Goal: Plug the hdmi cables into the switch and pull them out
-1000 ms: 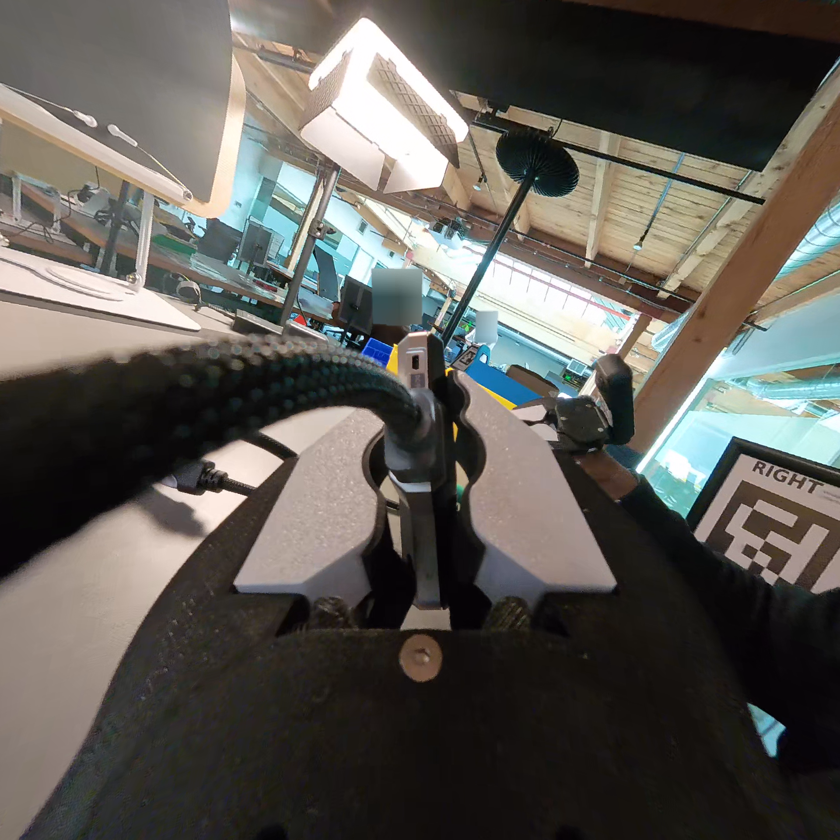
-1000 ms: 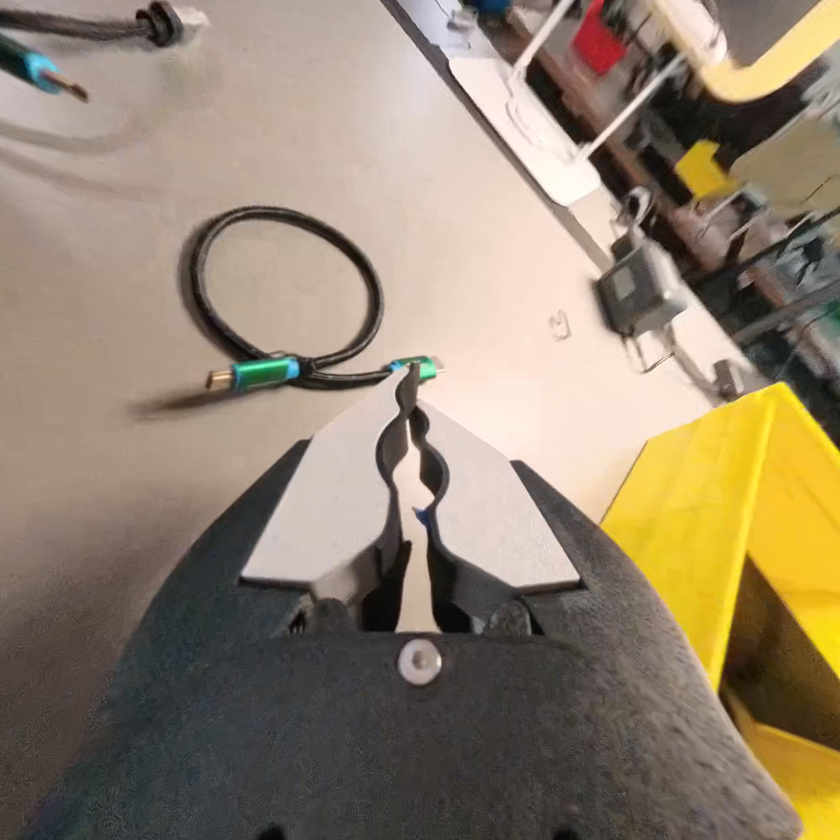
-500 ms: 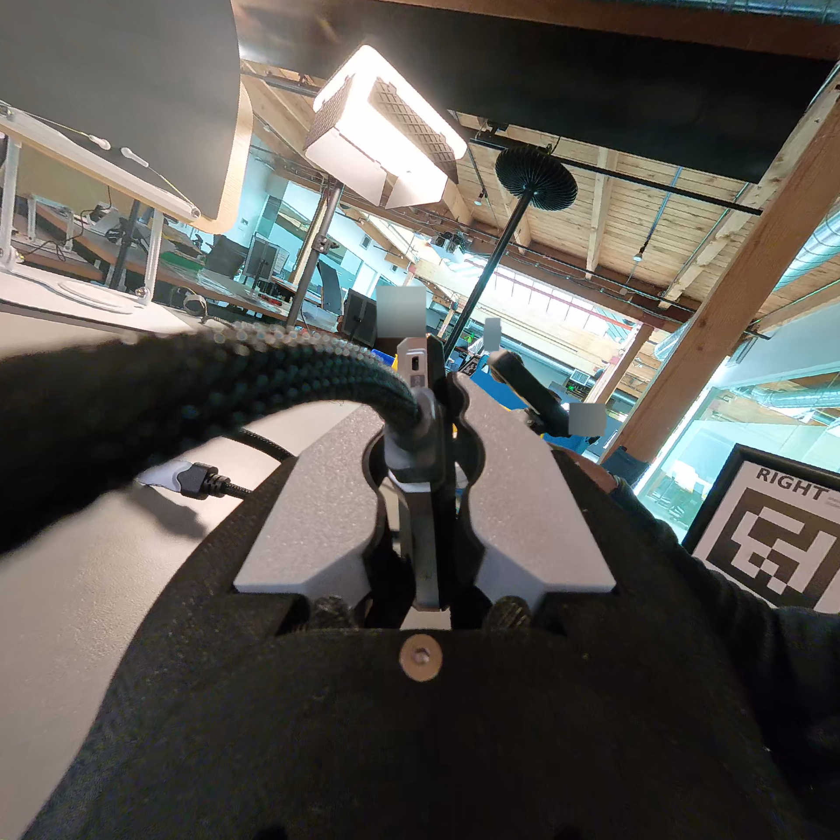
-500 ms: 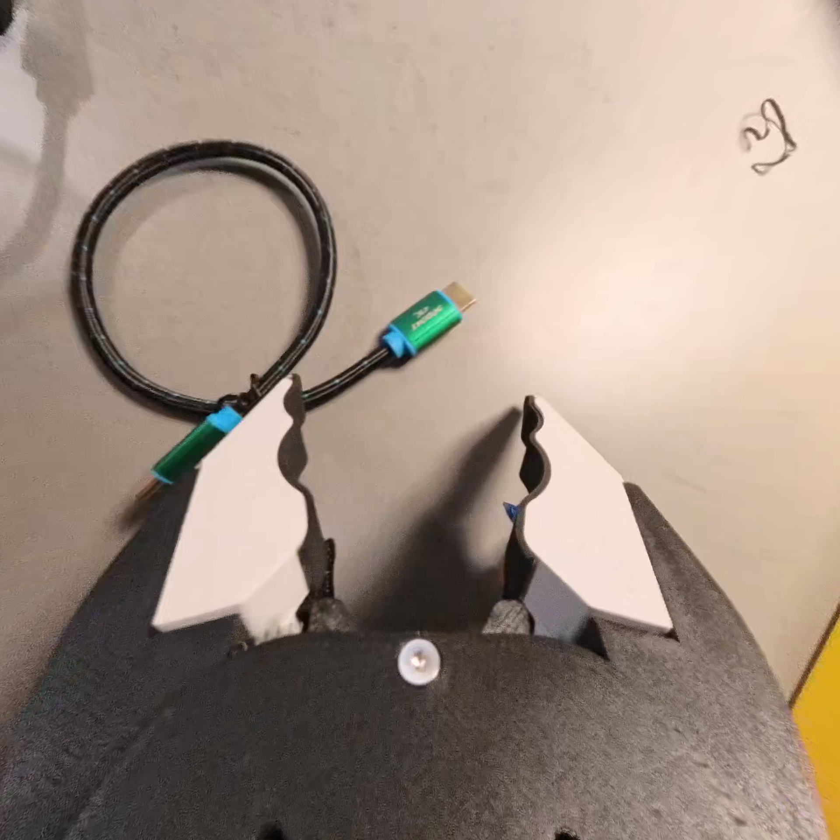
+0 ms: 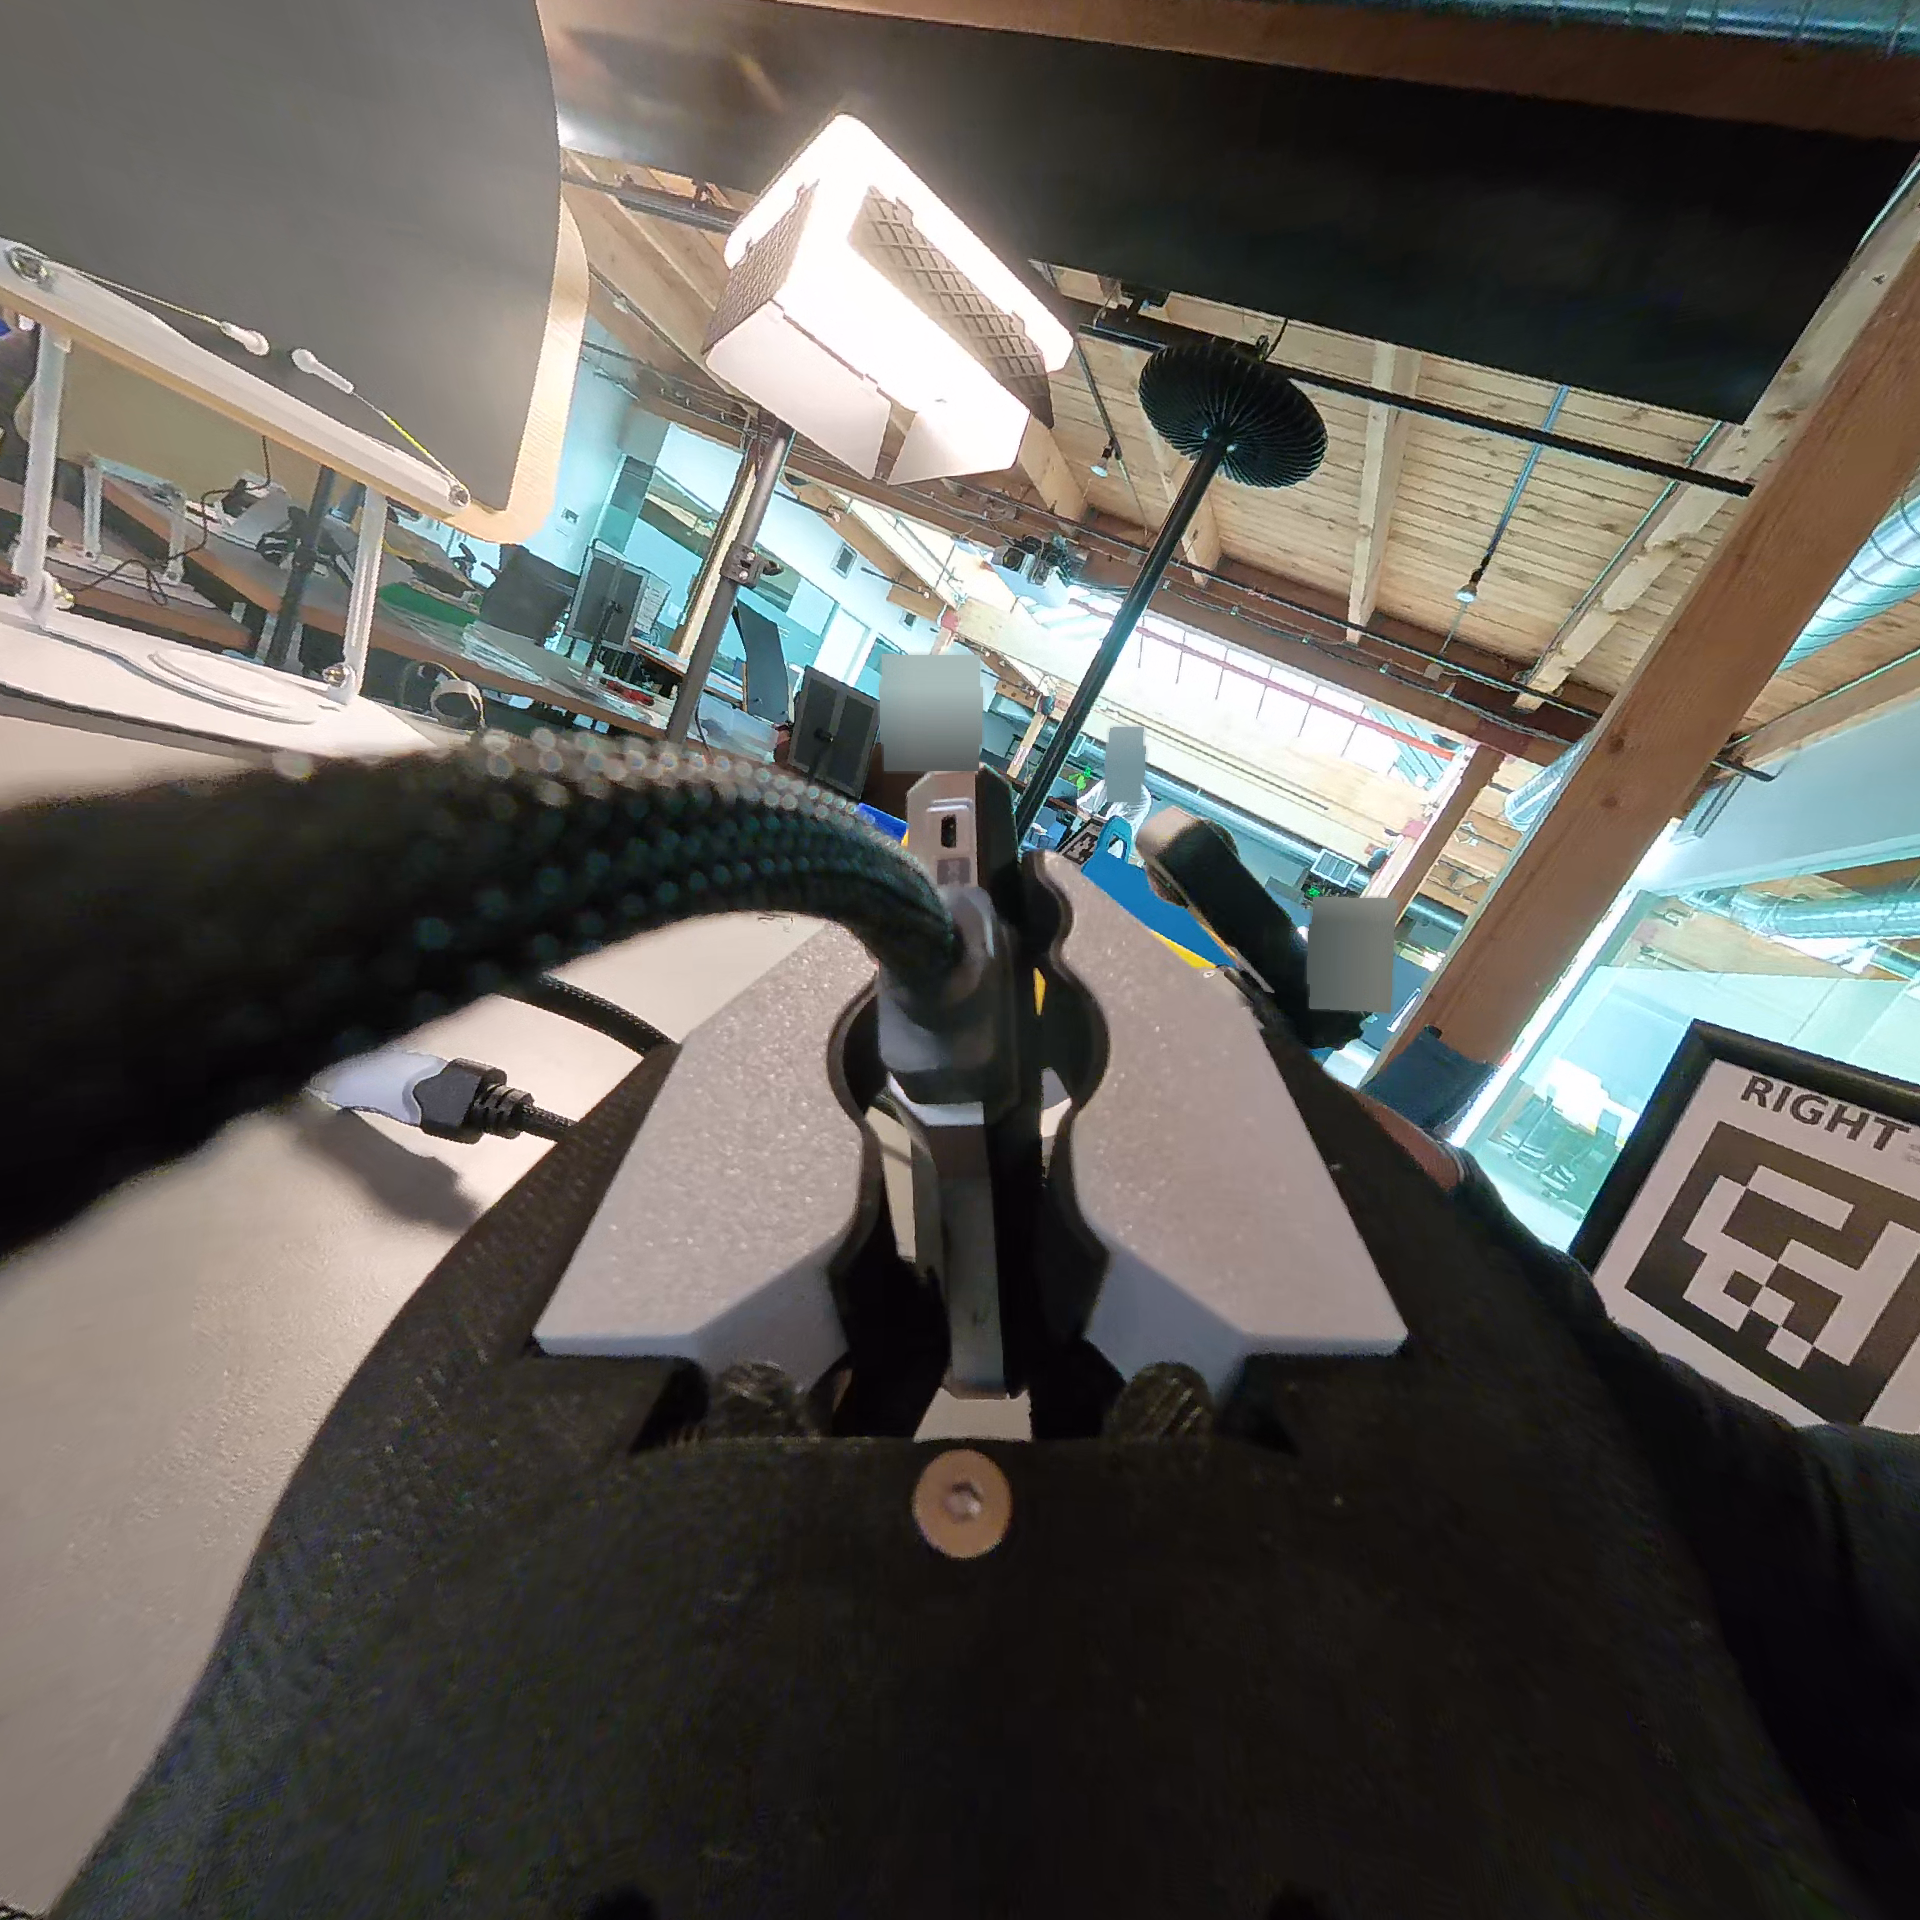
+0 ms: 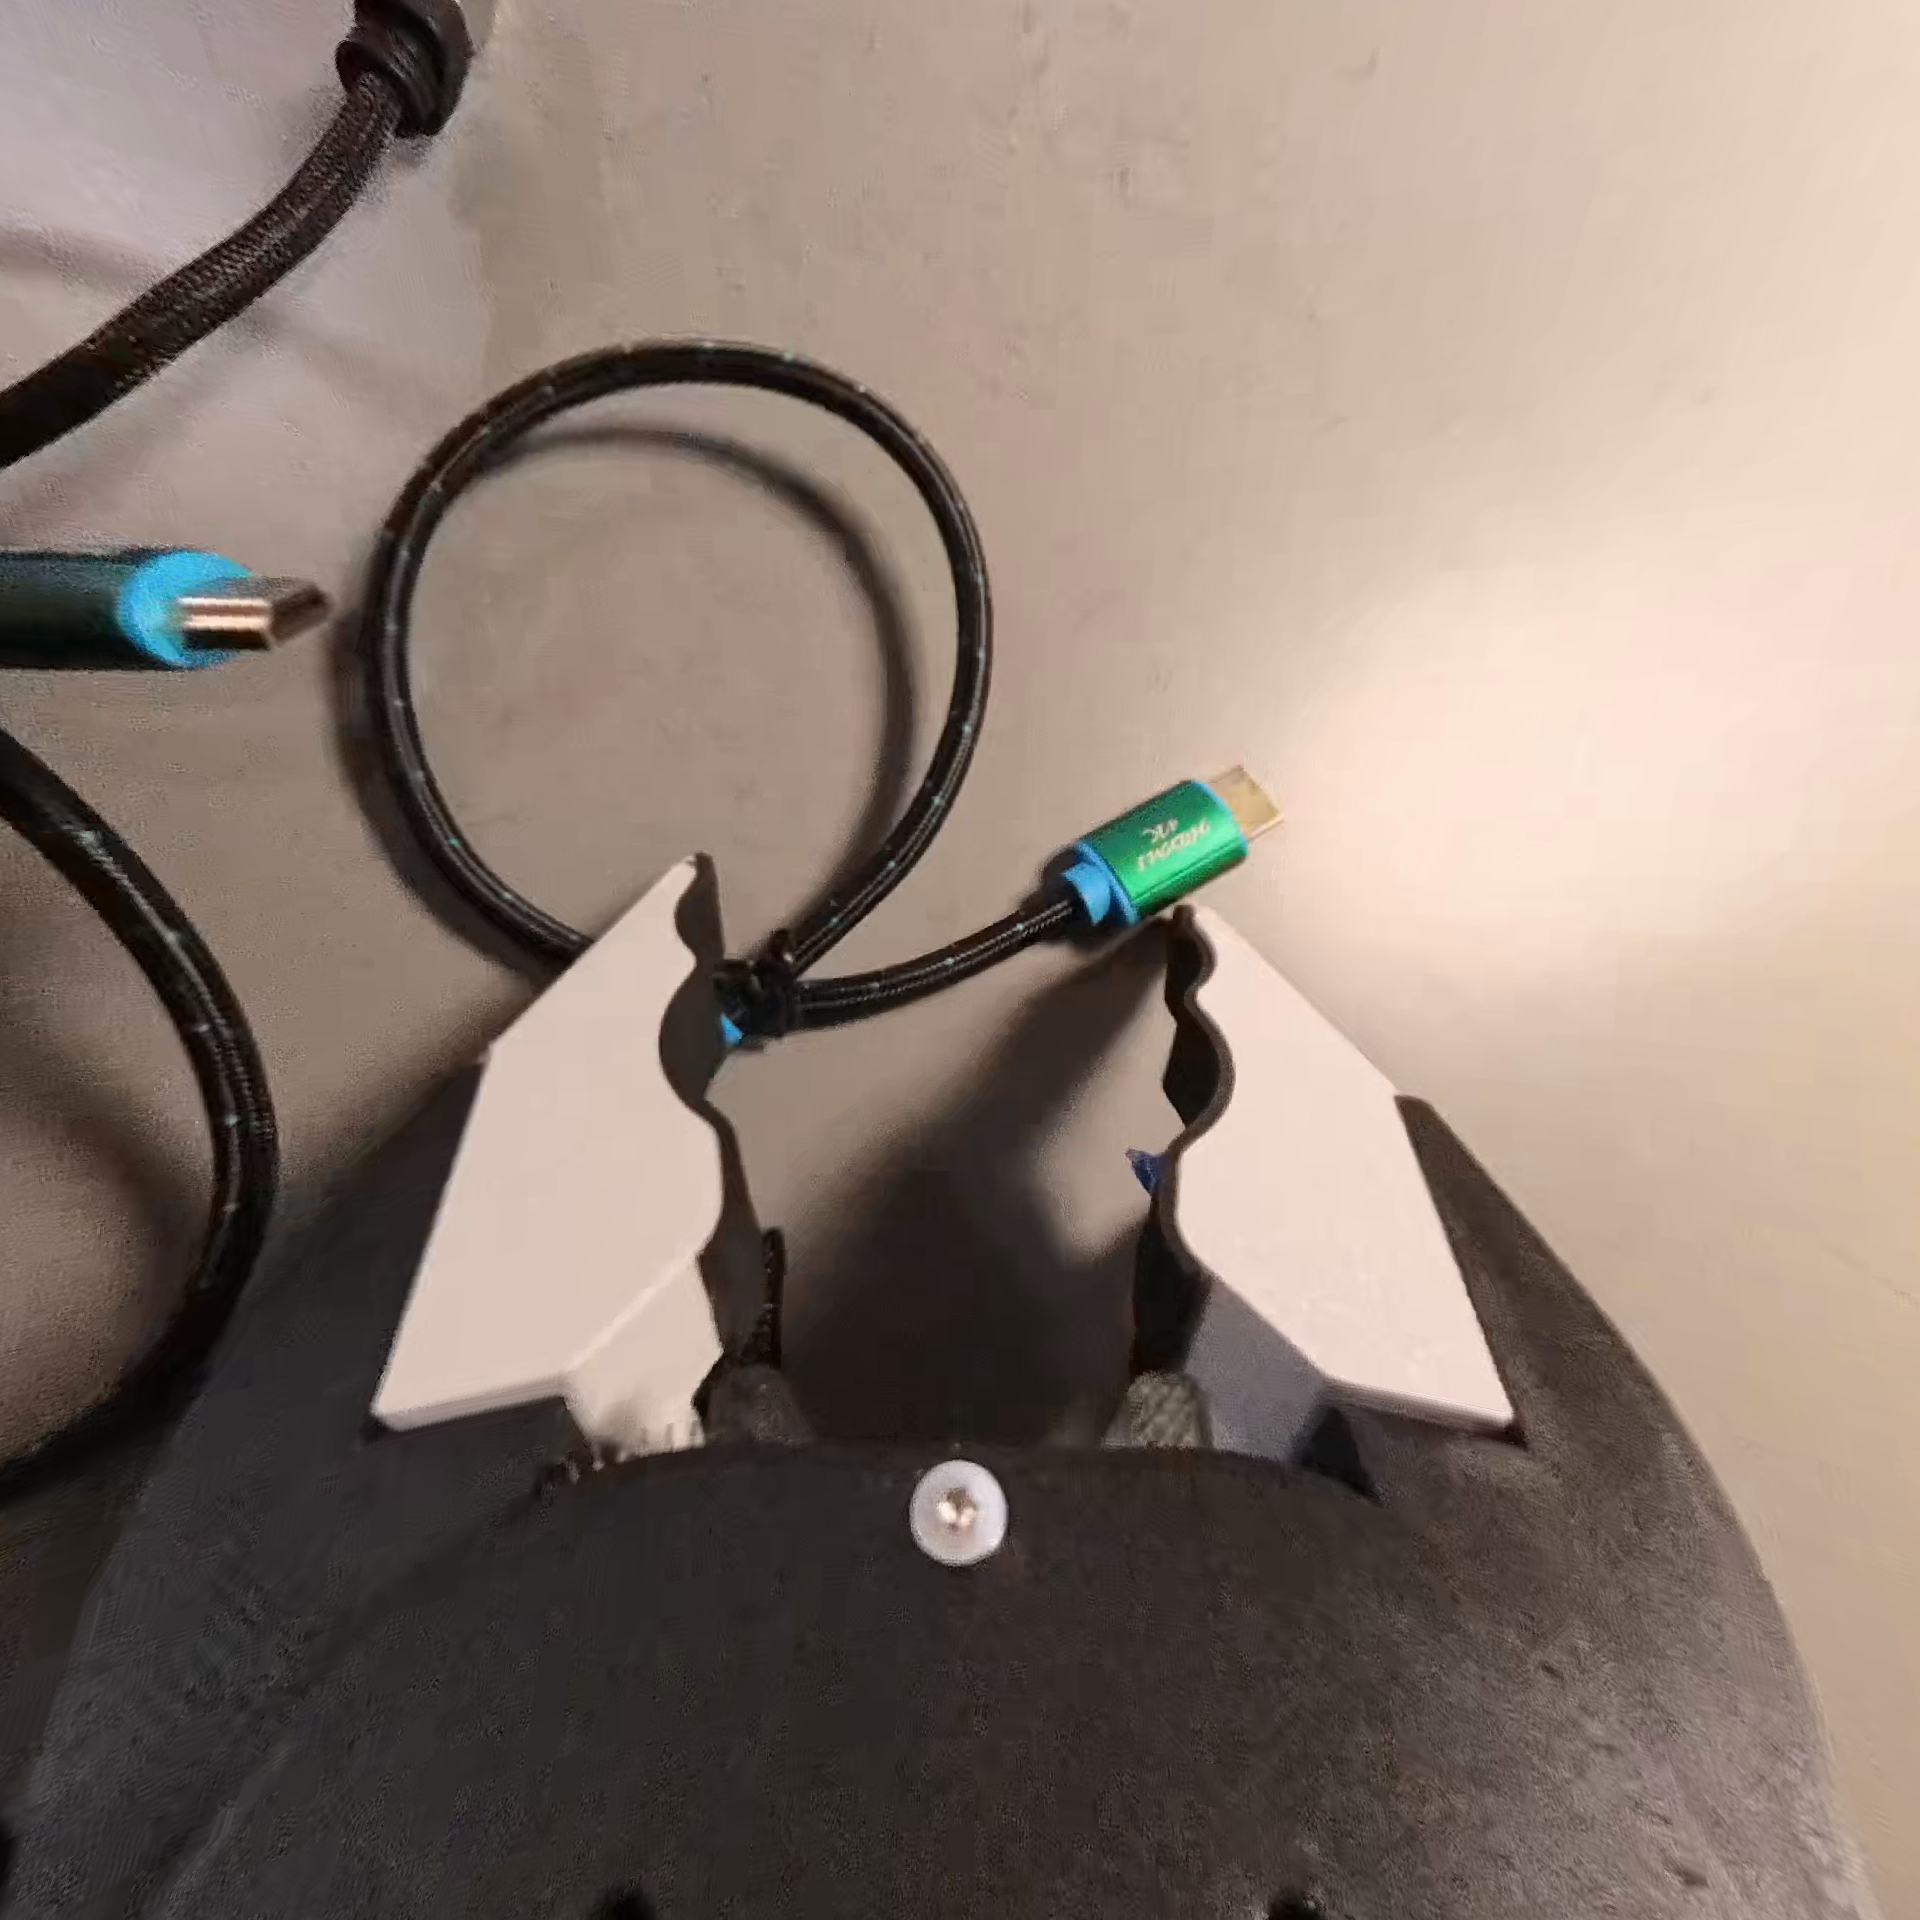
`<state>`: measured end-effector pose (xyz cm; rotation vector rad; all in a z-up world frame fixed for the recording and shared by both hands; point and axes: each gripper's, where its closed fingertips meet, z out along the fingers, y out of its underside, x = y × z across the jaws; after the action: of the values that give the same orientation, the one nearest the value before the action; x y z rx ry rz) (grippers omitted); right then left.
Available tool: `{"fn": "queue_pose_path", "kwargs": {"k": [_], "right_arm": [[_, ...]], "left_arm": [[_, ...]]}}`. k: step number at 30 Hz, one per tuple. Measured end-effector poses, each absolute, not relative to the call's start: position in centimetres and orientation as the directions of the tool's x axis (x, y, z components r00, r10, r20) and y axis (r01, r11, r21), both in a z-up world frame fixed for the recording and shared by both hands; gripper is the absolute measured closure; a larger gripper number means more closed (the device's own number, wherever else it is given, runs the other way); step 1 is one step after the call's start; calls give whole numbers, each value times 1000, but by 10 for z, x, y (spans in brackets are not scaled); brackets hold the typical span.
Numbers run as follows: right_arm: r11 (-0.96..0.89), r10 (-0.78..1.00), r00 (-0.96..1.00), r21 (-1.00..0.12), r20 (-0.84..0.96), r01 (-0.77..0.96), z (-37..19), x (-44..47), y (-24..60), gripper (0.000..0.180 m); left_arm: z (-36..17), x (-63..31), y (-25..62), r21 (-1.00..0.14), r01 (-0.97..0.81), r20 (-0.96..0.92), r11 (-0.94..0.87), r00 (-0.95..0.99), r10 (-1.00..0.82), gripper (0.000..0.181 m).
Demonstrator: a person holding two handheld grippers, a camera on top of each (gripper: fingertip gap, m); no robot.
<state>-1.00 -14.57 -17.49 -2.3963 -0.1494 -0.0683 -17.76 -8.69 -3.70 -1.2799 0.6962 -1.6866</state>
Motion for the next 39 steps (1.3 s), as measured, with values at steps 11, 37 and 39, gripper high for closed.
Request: {"fn": "queue_pose_path", "kwargs": {"k": [11,37,39], "right_arm": [[-648,331,915,-649,232,399,-155,15,-174,131],[-251,107,647,-609,755,752,0,105,-276,166],[-301,61,626,-584,777,754,13,141,-297,166]], "left_arm": [[-36,-180,-87,-834,317,451,-451,-79,-889,159],[-36,-180,-89,-833,312,454,-457,-88,-887,159],[-36,-179,-90,-833,310,454,-458,-90,-887,159]]}}
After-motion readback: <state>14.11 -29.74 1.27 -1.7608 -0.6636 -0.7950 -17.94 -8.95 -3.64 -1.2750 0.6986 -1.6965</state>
